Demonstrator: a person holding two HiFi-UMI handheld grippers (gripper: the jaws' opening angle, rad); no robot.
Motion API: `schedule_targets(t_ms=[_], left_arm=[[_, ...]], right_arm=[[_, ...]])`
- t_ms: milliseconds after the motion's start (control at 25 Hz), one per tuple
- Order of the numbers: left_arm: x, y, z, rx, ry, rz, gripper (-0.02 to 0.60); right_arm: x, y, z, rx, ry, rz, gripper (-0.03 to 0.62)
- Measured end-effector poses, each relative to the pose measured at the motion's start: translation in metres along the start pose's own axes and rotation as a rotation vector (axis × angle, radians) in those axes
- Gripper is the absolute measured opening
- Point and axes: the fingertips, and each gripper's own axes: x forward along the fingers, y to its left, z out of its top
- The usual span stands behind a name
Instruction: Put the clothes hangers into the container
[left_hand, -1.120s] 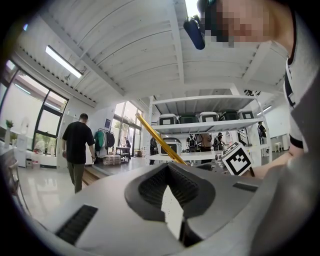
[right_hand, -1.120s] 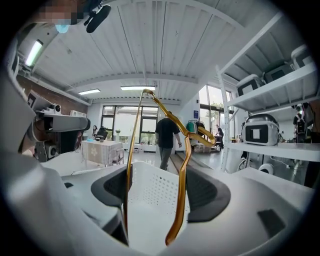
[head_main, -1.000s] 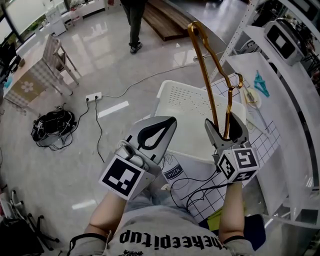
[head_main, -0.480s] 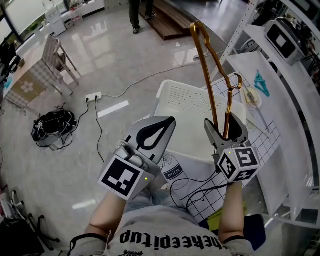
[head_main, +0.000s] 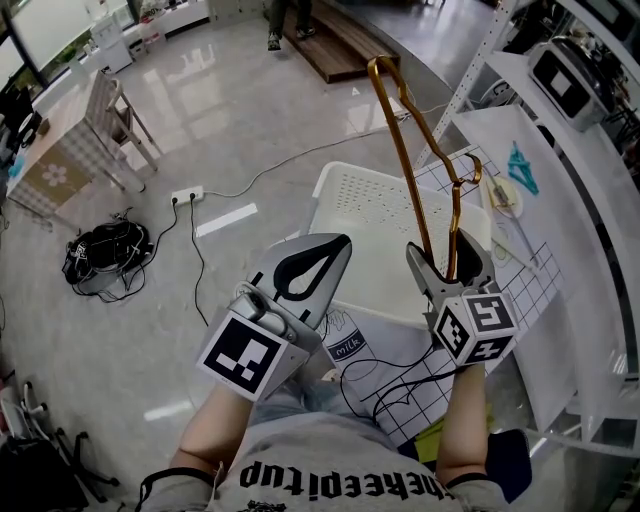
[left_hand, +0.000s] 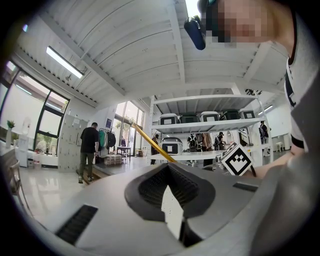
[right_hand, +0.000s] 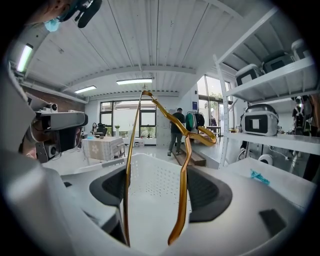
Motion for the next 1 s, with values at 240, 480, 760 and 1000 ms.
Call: schedule_targets(t_ms=[240,480,760,1000], left_arm=[[-0.001,-0.001,0.002,0.003,-0.005,-0.001,0.014],[-0.004,-0.002,0.002,0.003,-0.009,-0.002,0.014],[-0.007,-0.003,0.004,0.005,-0.016,-0.018,0.014],[-0.007,-0.007,0.007,0.004,-0.022,-0.048,0.014]], right_arm=[[-0.002,0.002,0.008,-0.011,-0.036,0.002,0.392],[-0.007,0.003,0.018,0.025,-0.081,0.008,0.391],[-0.013,0.009,0.019,0.041,-0.088,0.021,0.341],[-0.022,0.014,0.02,0.034,-0.082,0.008,0.289]])
